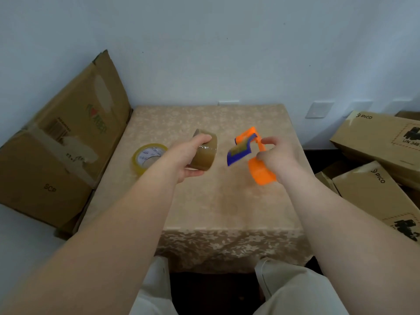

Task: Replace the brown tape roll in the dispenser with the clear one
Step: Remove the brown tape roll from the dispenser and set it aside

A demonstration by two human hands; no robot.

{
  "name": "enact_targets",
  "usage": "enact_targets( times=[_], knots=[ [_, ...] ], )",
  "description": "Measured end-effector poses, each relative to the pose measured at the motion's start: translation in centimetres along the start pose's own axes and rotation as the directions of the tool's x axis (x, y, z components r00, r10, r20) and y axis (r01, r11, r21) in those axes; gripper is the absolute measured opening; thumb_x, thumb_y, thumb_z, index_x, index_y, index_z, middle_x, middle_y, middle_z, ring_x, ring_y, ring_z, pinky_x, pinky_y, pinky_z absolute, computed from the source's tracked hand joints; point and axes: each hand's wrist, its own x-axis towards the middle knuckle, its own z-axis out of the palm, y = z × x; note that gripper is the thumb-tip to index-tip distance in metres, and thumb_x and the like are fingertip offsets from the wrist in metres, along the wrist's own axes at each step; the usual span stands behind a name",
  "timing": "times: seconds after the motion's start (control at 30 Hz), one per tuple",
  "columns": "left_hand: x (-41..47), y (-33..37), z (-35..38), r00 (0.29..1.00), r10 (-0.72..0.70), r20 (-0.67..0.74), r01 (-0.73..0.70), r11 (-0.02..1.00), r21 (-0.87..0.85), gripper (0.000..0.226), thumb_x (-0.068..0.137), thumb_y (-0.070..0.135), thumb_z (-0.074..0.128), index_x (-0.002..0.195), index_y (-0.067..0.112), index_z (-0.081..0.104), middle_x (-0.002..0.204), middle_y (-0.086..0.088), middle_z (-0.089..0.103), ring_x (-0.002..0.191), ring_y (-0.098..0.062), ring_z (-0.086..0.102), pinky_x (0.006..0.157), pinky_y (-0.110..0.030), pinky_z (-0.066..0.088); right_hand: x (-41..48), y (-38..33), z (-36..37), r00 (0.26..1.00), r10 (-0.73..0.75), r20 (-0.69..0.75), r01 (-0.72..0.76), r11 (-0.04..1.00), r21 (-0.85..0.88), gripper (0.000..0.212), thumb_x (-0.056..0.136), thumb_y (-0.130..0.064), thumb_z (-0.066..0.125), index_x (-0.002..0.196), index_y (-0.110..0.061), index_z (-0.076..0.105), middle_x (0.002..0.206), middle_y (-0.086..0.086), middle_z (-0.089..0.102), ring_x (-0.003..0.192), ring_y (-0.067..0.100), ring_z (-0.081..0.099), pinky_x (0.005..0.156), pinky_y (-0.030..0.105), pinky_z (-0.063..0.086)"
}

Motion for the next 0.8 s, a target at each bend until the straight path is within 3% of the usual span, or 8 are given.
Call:
enact_targets(
  times=[0.13, 0.23, 0.47, 0.6, 0.67, 0.73, 0.8],
  knots=[
    [0.5, -0.8, -0.1, 0.999, -0.028, 0.030, 0.028, 1.000, 0.004, 0.044, 0.069, 0.041, 0.074, 0.103, 0.017, 0.063, 0.091, -0.004, 0.063, 0.084, -0.022, 0.064, 0.064, -0.033, 0.057, 0.6, 1.6, 1.3, 0.990, -0.133, 0.057, 0.144, 0.945, -0.295, 0.048, 0.075, -0.010, 0.060, 0.119, -0.032, 0.059, 0.120, 0.008, 0.063, 0.107, 0.031, 0.059, 0.082, 0.036, 0.049],
    [0.8, -1.0, -0.1, 0.996, -0.047, 0.075, 0.045, 0.998, 0.031, 0.042, 0.070, 0.040, 0.074, 0.104, 0.017, 0.064, 0.089, -0.002, 0.063, 0.083, -0.021, 0.064, 0.067, -0.034, 0.057, 0.7, 2.5, 2.5, 0.969, -0.233, 0.079, 0.245, 0.888, -0.390, 0.045, 0.079, -0.010, 0.055, 0.119, -0.029, 0.060, 0.121, 0.010, 0.063, 0.109, 0.033, 0.059, 0.077, 0.032, 0.043],
    [1.3, -1.3, 0.0, 0.994, -0.046, 0.096, 0.029, 0.985, 0.171, 0.048, 0.069, 0.043, 0.075, 0.109, 0.019, 0.063, 0.106, -0.005, 0.066, 0.091, -0.020, 0.065, 0.075, -0.036, 0.056, 0.5, 2.8, 3.8, 0.939, -0.311, 0.148, 0.344, 0.865, -0.366, 0.050, 0.076, -0.014, 0.065, 0.125, -0.023, 0.057, 0.118, 0.012, 0.064, 0.109, 0.030, 0.059, 0.076, 0.029, 0.042],
    [1.4, -1.4, 0.0, 0.993, -0.049, 0.106, 0.035, 0.991, 0.130, 0.041, 0.071, 0.041, 0.074, 0.105, 0.019, 0.064, 0.097, -0.003, 0.067, 0.086, -0.020, 0.065, 0.079, -0.038, 0.056, 0.0, 2.7, 4.1, 0.939, -0.298, 0.168, 0.338, 0.891, -0.305, 0.053, 0.078, -0.024, 0.068, 0.128, -0.020, 0.054, 0.123, 0.012, 0.061, 0.112, 0.030, 0.057, 0.079, 0.030, 0.040],
    [1.2, -1.4, -0.1, 0.990, -0.070, 0.125, 0.060, 0.995, 0.076, 0.031, 0.074, 0.040, 0.073, 0.097, 0.021, 0.065, 0.092, -0.002, 0.067, 0.084, -0.022, 0.066, 0.082, -0.040, 0.055, -0.7, 2.4, 4.3, 0.932, -0.306, 0.196, 0.351, 0.897, -0.269, 0.053, 0.076, -0.038, 0.069, 0.123, -0.019, 0.054, 0.114, 0.007, 0.063, 0.105, 0.027, 0.058, 0.073, 0.030, 0.038],
    [1.0, -1.5, 0.0, 0.983, -0.096, 0.155, 0.092, 0.995, 0.031, 0.031, 0.075, 0.041, 0.071, 0.097, 0.022, 0.065, 0.098, -0.006, 0.066, 0.089, -0.028, 0.067, 0.083, -0.043, 0.055, -1.4, 2.0, 4.6, 0.920, -0.301, 0.251, 0.366, 0.891, -0.271, 0.058, 0.068, -0.054, 0.069, 0.113, -0.021, 0.053, 0.095, -0.003, 0.059, 0.093, 0.023, 0.058, 0.067, 0.031, 0.037],
    [0.9, -1.6, -0.1, 0.977, -0.112, 0.180, 0.112, 0.994, 0.008, 0.034, 0.075, 0.043, 0.071, 0.101, 0.022, 0.064, 0.103, -0.009, 0.064, 0.092, -0.032, 0.067, 0.080, -0.044, 0.055, -1.8, 1.6, 4.8, 0.908, -0.295, 0.298, 0.386, 0.866, -0.318, 0.067, 0.061, -0.063, 0.070, 0.110, -0.022, 0.050, 0.089, -0.005, 0.058, 0.084, 0.022, 0.058, 0.062, 0.032, 0.039]
  ],
)
